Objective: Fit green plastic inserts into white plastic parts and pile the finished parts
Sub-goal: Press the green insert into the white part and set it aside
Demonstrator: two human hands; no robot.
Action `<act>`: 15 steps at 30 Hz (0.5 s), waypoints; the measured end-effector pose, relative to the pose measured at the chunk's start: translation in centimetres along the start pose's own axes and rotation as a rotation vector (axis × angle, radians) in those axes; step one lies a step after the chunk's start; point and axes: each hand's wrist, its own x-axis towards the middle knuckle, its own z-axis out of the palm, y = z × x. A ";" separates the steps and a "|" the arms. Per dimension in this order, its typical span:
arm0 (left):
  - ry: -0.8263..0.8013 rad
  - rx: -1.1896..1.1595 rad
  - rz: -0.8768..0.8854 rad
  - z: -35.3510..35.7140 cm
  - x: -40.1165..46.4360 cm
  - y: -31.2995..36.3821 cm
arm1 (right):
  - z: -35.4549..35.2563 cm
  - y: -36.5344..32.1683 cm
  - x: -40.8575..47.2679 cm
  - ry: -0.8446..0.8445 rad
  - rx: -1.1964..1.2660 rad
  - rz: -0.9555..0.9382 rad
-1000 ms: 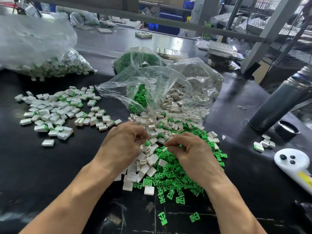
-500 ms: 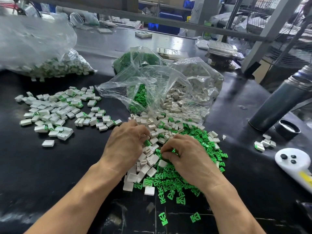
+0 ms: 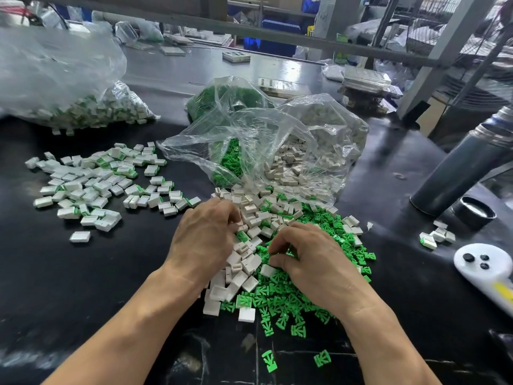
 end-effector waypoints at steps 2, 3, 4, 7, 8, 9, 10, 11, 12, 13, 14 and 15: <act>0.017 0.018 0.008 0.0 0.1 -0.1 | 0.1 0.0 -0.1 0.027 0.038 0.003; 0.014 0.036 0.014 0.1 0.2 -0.1 | 0.1 -0.1 -0.2 0.038 0.057 0.009; 0.008 0.046 0.018 0.1 0.3 -0.2 | 0.2 -0.1 -0.2 0.052 0.076 0.017; -0.013 0.037 0.006 0.2 0.4 -0.2 | 0.3 -0.3 -0.2 0.144 0.165 0.047; -0.016 0.034 -0.002 0.2 0.5 -0.3 | 0.3 -0.4 -0.2 0.181 0.215 0.057; -0.023 0.024 -0.017 0.2 0.5 -0.3 | 0.3 -0.5 -0.2 0.212 0.274 0.071; -0.032 -0.003 -0.040 0.2 0.5 -0.3 | 0.3 -0.6 -0.2 0.234 0.329 0.087; -0.045 -0.039 -0.065 0.1 0.6 -0.2 | 0.4 -0.6 -0.3 0.245 0.369 0.100; -0.057 -0.071 -0.085 0.0 0.6 -0.2 | 0.4 -0.7 -0.3 0.251 0.391 0.107; -0.067 -0.088 -0.096 -0.1 0.6 -0.1 | 0.5 -0.7 -0.3 0.254 0.406 0.110; -0.072 -0.096 -0.099 -0.2 0.6 -0.1 | 0.6 -0.7 -0.2 0.260 0.424 0.113; -0.071 -0.105 -0.098 -0.2 0.6 0.0 | 0.7 -0.7 -0.2 0.269 0.450 0.118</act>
